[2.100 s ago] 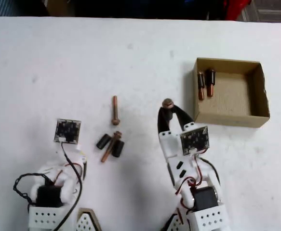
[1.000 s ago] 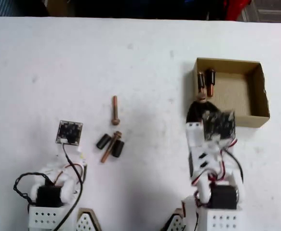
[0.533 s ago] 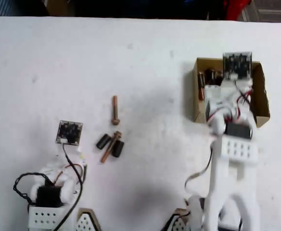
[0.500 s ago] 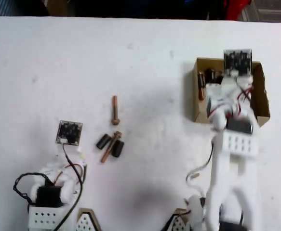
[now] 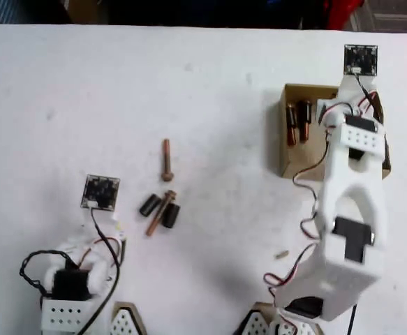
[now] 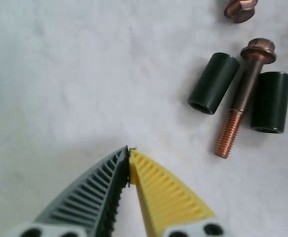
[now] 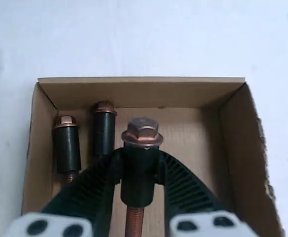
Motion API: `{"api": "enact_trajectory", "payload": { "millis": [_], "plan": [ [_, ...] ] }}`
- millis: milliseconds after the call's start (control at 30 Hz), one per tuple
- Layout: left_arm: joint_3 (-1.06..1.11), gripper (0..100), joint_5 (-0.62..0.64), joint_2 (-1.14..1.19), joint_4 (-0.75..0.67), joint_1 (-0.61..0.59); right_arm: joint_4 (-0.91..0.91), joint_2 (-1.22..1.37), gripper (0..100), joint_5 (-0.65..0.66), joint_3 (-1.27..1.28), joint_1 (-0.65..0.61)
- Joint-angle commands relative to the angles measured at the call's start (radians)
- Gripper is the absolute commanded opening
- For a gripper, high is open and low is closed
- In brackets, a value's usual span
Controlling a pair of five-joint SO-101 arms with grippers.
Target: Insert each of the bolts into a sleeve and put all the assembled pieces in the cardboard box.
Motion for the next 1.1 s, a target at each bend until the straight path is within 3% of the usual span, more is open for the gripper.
{"api": "enact_trajectory", "payload": {
  "millis": [0,633,867,1067],
  "plan": [
    [-0.003,3,-0.011,-0.01,0.003,-0.005,0.053,0.104,1.7,0.017,-0.221,0.008],
    [-0.003,3,-0.011,-0.01,0.003,-0.005,0.503,0.757,2.0,0.017,-1.111,-0.027],
    [-0.003,3,-0.011,-0.01,-0.017,-0.005,0.667,0.843,17.8,0.017,-1.336,-0.035],
    [-0.003,3,-0.011,-0.01,-0.017,-0.005,0.731,0.883,16.6,0.017,-1.453,-0.035]
  ]
}}
